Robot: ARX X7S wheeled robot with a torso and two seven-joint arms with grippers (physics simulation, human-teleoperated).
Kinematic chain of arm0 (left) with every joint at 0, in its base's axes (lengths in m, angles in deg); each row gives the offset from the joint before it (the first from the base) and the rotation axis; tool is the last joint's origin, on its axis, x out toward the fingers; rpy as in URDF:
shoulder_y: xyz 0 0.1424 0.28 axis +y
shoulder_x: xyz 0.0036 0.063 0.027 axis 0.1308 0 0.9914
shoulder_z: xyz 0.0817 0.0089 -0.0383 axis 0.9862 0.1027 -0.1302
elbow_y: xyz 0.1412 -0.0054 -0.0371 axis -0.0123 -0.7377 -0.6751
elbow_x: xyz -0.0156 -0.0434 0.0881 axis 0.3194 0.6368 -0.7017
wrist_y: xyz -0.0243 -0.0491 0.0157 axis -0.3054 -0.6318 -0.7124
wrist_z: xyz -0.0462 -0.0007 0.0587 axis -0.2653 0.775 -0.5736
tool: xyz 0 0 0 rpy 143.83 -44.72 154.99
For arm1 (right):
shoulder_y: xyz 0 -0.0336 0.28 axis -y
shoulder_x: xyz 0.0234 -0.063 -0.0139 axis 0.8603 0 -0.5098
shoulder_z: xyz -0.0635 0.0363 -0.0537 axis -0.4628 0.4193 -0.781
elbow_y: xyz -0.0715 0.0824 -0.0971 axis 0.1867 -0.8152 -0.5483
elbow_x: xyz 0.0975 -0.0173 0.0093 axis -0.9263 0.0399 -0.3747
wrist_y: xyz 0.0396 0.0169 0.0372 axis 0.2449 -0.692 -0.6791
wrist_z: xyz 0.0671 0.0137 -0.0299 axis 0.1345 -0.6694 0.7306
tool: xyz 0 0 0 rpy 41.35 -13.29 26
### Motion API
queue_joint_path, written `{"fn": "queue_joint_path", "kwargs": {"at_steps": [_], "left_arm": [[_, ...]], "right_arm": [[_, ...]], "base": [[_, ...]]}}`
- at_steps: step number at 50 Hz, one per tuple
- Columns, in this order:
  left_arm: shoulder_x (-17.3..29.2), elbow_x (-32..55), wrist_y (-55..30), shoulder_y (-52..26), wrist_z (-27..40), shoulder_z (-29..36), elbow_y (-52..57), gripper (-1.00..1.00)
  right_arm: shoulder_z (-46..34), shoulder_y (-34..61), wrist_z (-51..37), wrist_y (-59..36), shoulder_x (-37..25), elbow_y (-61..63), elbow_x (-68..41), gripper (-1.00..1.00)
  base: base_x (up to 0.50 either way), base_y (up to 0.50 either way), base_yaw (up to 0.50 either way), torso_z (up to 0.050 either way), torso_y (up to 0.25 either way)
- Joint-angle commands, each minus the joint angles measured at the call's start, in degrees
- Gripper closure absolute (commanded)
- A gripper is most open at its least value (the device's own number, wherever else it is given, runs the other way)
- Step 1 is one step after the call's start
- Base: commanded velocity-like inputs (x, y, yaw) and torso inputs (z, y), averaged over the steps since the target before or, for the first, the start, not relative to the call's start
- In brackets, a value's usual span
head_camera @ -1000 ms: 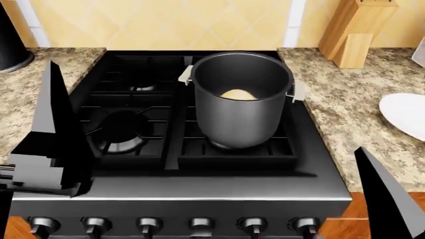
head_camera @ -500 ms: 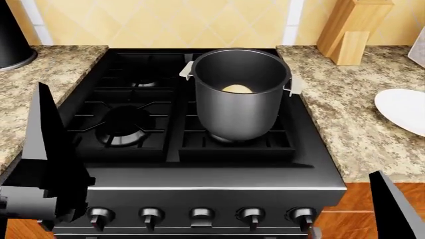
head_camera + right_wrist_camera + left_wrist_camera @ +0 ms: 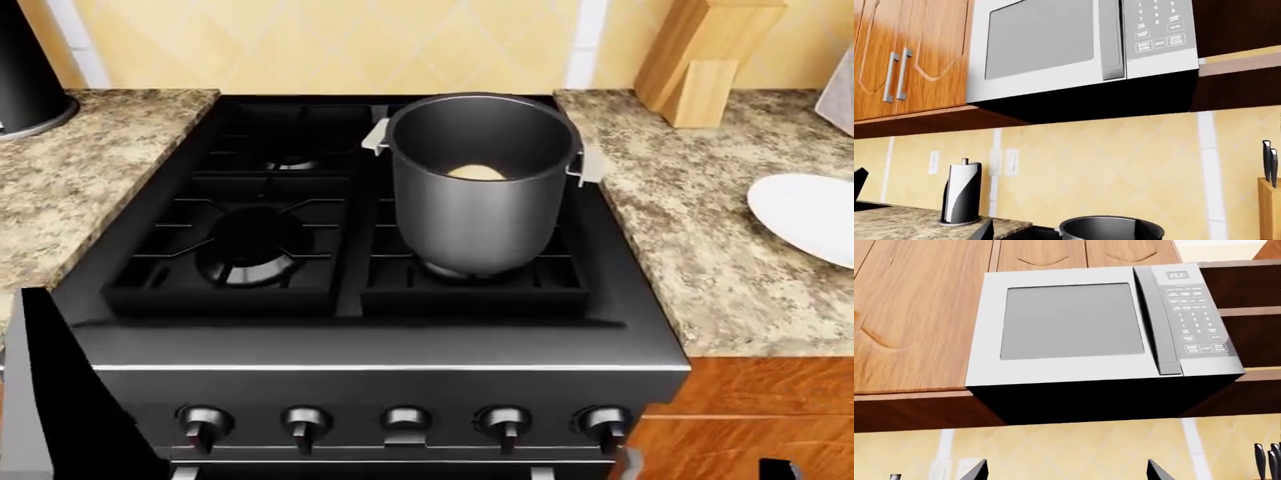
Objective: Frozen meat rests on a plate on the counter. Retrieve the meat and place it in a pot on a burner. Then turn the burner on.
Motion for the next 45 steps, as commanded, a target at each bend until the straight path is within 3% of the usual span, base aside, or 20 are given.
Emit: {"fn": "queue_joint_path", "kwargs": {"at_steps": [1,4,6,8,9,12,15,28,45], "left_arm": [[-1.6,-8.0,-0.5,40.3,-0.7,-34.4,0.0,-1.0],[-4.7,-8.2,-0.6,53.4,-4.6,-47.7,0.0,-1.0],[-10.7,-8.0,-0.2,66.5,-11.8,-62.0,0.0,-1.0],[-24.0,-6.4,1.8,79.2,-27.1,-77.5,0.0,-1.0],[-31.1,-5.2,2.7,81.9,-34.8,-81.9,0.0,-1.0],[-45.9,-2.7,4.0,84.5,-51.0,-88.0,0.0,-1.0],[-53.6,-1.4,4.6,84.9,-59.3,-90.4,0.0,-1.0],[-65.4,-0.6,5.9,84.8,-71.4,-93.7,0.0,-1.0],[-78.7,-0.8,8.7,82.6,-87.6,-96.5,0.0,-1.0]], "right_arm": [[10.7,-4.0,10.4,-2.5,5.9,-0.6,0.5,-1.0],[13.7,-5.6,17.2,-2.5,6.8,-0.3,4.1,-1.0],[16.2,-6.8,22.7,-2.5,7.6,0.0,7.2,-1.0],[18.9,-8.0,29.0,-2.5,8.7,0.4,10.7,-1.0],[20.3,-8.6,32.4,-2.4,9.3,0.8,12.6,-1.0],[24.7,-10.0,42.3,-2.4,11.2,1.9,17.8,-1.0],[26.8,-10.5,47.1,-2.5,12.0,2.3,20.7,-1.0],[24.2,-11.8,39.3,-2.5,7.4,2.3,16.8,-1.0],[28.2,-16.5,48.5,-2.5,7.3,2.3,23.5,-1.0]], "base": [[-0.24,0.0,0.0,0.0,0.0],[-0.23,0.0,0.0,0.0,0.0],[-0.24,0.0,0.0,0.0,0.0],[-0.24,0.0,0.0,0.0,0.0],[-0.2,0.0,0.0,0.0,0.0],[-0.17,0.0,0.0,0.0,0.0],[-0.03,0.0,0.0,0.0,0.0],[0.0,0.0,0.0,-0.038,0.0],[0.0,0.0,0.0,-0.05,0.0]]}}
